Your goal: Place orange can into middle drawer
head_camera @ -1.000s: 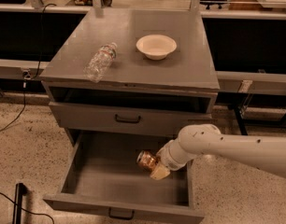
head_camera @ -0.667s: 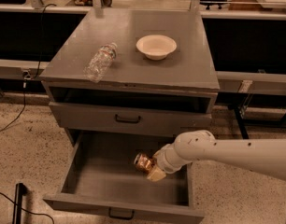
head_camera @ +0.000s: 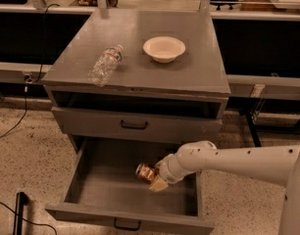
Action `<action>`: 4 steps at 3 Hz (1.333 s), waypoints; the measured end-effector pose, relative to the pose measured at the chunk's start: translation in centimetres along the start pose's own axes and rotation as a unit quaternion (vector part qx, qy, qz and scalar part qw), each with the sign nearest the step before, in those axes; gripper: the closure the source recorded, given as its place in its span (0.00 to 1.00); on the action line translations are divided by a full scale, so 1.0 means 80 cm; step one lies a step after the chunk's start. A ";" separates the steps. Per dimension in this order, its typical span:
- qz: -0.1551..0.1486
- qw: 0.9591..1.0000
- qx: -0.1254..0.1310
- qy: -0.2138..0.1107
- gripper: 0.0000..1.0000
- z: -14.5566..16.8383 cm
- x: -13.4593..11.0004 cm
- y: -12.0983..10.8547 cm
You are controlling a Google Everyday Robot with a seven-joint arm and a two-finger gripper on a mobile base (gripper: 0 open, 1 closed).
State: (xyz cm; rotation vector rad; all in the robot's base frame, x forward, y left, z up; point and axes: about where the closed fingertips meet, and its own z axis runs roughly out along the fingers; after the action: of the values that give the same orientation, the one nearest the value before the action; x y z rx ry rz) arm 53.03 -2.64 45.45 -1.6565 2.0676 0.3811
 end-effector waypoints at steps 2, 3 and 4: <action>-0.026 0.998 -0.052 0.000 0.40 0.058 0.014 -0.003; -0.027 0.998 -0.056 0.000 0.16 0.062 0.015 -0.003; -0.027 0.998 -0.057 0.000 0.00 0.064 0.015 -0.002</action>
Offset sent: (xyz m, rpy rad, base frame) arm 0.0176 0.0189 -0.0831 0.0151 0.1352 0.1723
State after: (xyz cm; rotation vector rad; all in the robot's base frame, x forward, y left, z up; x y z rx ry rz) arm 53.86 -1.23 40.49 -1.7740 2.0303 0.4896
